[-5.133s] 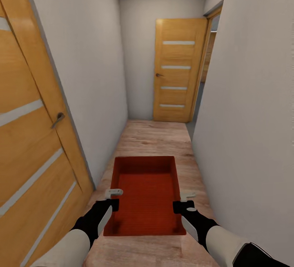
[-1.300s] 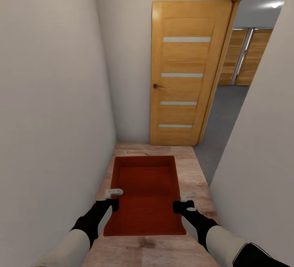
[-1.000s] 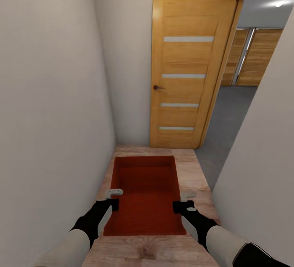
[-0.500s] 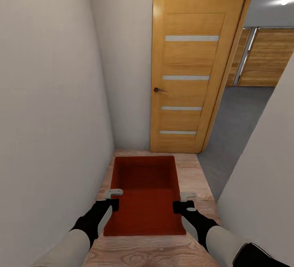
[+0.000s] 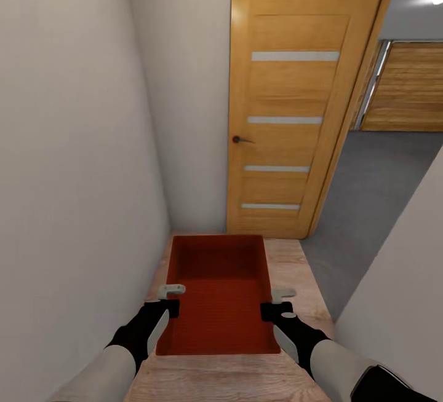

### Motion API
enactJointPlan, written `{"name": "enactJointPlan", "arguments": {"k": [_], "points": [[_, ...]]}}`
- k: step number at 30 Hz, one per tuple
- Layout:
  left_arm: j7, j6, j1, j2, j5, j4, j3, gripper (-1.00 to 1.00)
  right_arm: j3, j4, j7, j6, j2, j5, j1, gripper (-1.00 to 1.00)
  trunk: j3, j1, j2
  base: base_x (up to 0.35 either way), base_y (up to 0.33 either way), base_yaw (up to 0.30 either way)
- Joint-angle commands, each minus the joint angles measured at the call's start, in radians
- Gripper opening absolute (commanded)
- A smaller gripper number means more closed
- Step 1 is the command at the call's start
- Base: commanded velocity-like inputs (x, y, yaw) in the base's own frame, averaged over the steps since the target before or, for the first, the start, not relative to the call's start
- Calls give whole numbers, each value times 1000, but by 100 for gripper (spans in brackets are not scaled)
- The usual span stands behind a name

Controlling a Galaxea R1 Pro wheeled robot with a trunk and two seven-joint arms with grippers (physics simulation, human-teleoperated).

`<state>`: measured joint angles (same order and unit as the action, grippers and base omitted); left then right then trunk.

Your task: Move the two storage containers from the living room to the garage. In the garage, place one container on the floor and stack the other container on top of it (either order is fine).

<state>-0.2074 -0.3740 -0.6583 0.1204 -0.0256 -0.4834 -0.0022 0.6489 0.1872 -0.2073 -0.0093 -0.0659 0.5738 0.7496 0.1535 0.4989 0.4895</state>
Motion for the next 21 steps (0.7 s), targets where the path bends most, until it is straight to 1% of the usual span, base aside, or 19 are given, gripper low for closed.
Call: {"name": "enactJointPlan", "arguments": {"k": [1, 16, 21], "points": [[-9, -10, 0, -8, 13, 6, -2, -100, -33, 3, -26, -3, 17, -15, 2, -100, 2, 1, 2, 322, 0, 0], [-9, -9, 0, -8, 14, 6, -2, -100, -34, 3, -26, -3, 18, -14, 2, -100, 2, 1, 2, 319, 0, 0], [-9, -9, 0, -8, 15, 6, -2, -100, -33, 3, -26, -3, 18, -15, 2, -100, 2, 1, 2, 90, 0, -4]]}}
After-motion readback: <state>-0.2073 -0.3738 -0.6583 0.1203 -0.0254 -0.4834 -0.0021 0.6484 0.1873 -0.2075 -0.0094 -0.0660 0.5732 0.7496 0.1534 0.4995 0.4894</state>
